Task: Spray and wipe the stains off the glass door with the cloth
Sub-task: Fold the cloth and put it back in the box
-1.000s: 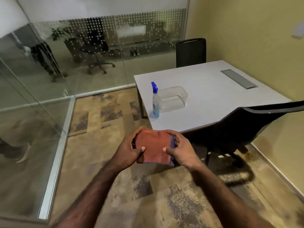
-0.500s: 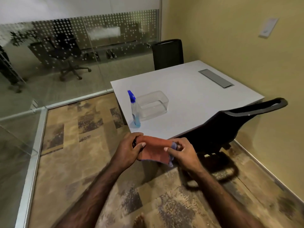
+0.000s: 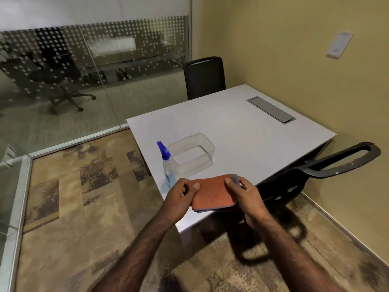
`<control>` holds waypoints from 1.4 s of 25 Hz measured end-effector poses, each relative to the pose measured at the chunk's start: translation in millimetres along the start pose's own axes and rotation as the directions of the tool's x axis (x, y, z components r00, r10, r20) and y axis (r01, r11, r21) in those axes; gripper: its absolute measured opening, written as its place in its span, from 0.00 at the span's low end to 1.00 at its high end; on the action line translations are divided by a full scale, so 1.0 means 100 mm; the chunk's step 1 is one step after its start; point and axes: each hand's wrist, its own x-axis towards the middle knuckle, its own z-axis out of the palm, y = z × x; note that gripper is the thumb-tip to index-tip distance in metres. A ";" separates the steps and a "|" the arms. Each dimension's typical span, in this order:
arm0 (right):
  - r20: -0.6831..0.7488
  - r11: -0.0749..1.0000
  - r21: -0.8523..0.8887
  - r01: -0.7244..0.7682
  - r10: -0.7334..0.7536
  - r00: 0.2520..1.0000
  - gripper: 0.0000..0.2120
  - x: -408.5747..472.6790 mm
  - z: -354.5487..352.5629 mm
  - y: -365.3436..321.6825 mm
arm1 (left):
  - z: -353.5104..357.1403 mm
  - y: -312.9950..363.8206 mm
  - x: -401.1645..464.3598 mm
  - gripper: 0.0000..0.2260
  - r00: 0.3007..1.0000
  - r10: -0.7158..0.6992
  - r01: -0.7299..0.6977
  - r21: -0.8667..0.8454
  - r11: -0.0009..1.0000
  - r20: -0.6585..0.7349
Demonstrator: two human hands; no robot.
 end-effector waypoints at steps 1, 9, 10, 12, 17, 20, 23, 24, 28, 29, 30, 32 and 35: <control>-0.009 1.000 0.019 -0.024 0.024 1.000 0.15 0.08 0.03 -0.02 | 0.01 -0.01 0.09 0.14 1.000 -0.018 0.018 -0.028 0.999 -0.002; 0.124 0.983 0.055 -0.175 0.168 0.978 0.23 0.85 -0.03 -0.18 | 0.12 -0.10 0.93 0.14 0.986 -0.143 0.136 -0.081 0.987 -0.089; 0.121 0.985 0.032 -0.168 0.163 0.979 0.23 1.00 -0.04 -0.18 | 0.14 -0.11 1.06 0.11 0.982 -0.151 0.141 -0.091 0.986 -0.110; 0.114 0.988 -0.013 -0.152 0.153 0.982 0.21 1.34 -0.04 -0.18 | 0.18 -0.09 1.35 0.08 0.979 -0.162 0.150 -0.099 0.984 -0.122; 0.176 0.992 -0.109 -0.065 0.083 0.981 0.18 2.40 0.06 -0.37 | 0.27 -0.04 2.18 0.06 0.947 -0.241 0.209 -0.166 0.964 -0.212; 0.235 0.978 -0.207 0.005 0.045 0.971 0.16 3.03 0.17 -0.52 | 0.31 -0.01 2.59 0.08 0.913 -0.307 0.247 -0.233 0.941 -0.268; 0.310 0.955 -0.292 0.059 0.037 0.950 0.14 3.62 0.30 -0.64 | 0.33 -0.05 2.95 0.13 0.883 -0.365 0.301 -0.241 0.923 -0.294; 0.341 0.944 -0.321 0.082 0.034 0.939 0.13 3.79 0.36 -0.68 | 0.33 -0.06 3.05 0.16 0.878 -0.378 0.319 -0.230 0.919 -0.293; 0.486 0.869 -0.452 0.203 0.049 0.873 0.13 4.36 0.61 -0.75 | 0.40 -0.15 3.35 0.20 0.861 -0.425 0.394 -0.161 0.905 -0.279; 0.516 0.849 -0.475 0.232 0.055 0.855 0.13 4.47 0.67 -0.75 | 0.42 -0.16 3.41 0.18 0.855 -0.435 0.411 -0.144 0.900 -0.284; 0.544 0.831 -0.493 0.259 0.061 0.837 0.13 4.58 0.75 -0.74 | 0.43 -0.16 3.46 0.18 0.846 -0.445 0.423 -0.138 0.895 -0.293; 0.590 0.785 -0.533 0.316 0.077 0.803 0.13 4.75 0.88 -0.70 | 0.46 -0.21 3.56 0.18 0.827 -0.476 0.458 -0.134 0.879 -0.300; 0.649 0.700 -0.588 0.407 0.108 0.753 0.13 4.91 1.02 -0.64 | 0.48 -0.30 3.63 0.19 0.804 -0.521 0.510 -0.120 0.852 -0.286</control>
